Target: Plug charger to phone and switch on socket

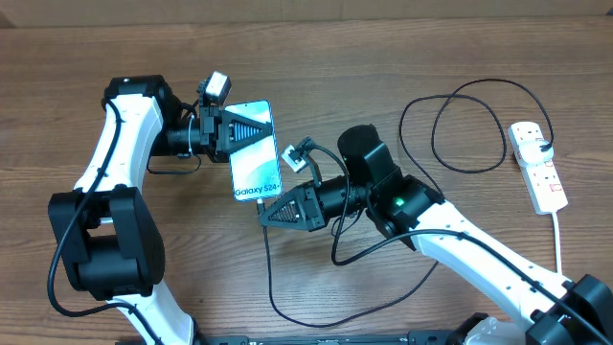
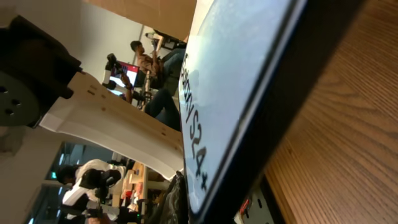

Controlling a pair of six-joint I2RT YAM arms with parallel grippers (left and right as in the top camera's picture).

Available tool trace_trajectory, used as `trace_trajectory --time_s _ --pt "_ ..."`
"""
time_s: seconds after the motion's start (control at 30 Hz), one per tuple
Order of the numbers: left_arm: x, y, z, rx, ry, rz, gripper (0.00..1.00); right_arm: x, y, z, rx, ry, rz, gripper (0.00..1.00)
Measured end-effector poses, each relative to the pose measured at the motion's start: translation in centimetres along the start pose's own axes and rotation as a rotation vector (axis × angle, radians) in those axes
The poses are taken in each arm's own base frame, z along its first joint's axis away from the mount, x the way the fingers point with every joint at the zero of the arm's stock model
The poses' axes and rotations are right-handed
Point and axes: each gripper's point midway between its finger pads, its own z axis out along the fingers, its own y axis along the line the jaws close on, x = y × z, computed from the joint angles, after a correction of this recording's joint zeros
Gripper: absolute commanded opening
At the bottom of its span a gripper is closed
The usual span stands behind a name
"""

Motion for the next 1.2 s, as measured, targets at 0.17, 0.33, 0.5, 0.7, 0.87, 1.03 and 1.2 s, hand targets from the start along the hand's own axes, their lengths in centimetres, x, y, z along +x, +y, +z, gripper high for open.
trace_trajectory --time_s 0.17,0.33,0.5,0.7,0.87,1.03,1.2 --pt "0.01 -0.1 0.15 0.006 0.001 0.0 0.04 -0.08 0.04 -0.62 -0.02 0.007 0.017 0.04" --pt "0.04 -0.11 0.21 0.006 0.003 0.001 0.04 -0.04 0.05 -0.65 -0.021 0.009 0.032 0.04" --pt "0.02 -0.09 0.21 0.006 0.003 0.004 0.04 -0.11 -0.05 -0.65 -0.016 0.005 0.068 0.04" --pt "0.0 -0.08 0.21 0.006 0.002 0.006 0.04 -0.17 -0.11 -0.65 -0.012 0.002 0.093 0.04" --pt "-0.02 -0.1 0.2 0.007 0.001 0.007 0.04 -0.3 -0.14 -0.64 -0.009 -0.005 0.113 0.04" --pt "-0.19 -0.32 0.17 0.019 -0.008 0.007 0.04 -0.74 0.19 -0.55 -0.018 -0.02 0.119 0.04" --pt "-0.26 -0.41 0.14 0.019 -0.009 0.012 0.04 -1.0 0.3 -0.54 -0.02 -0.03 0.133 0.04"
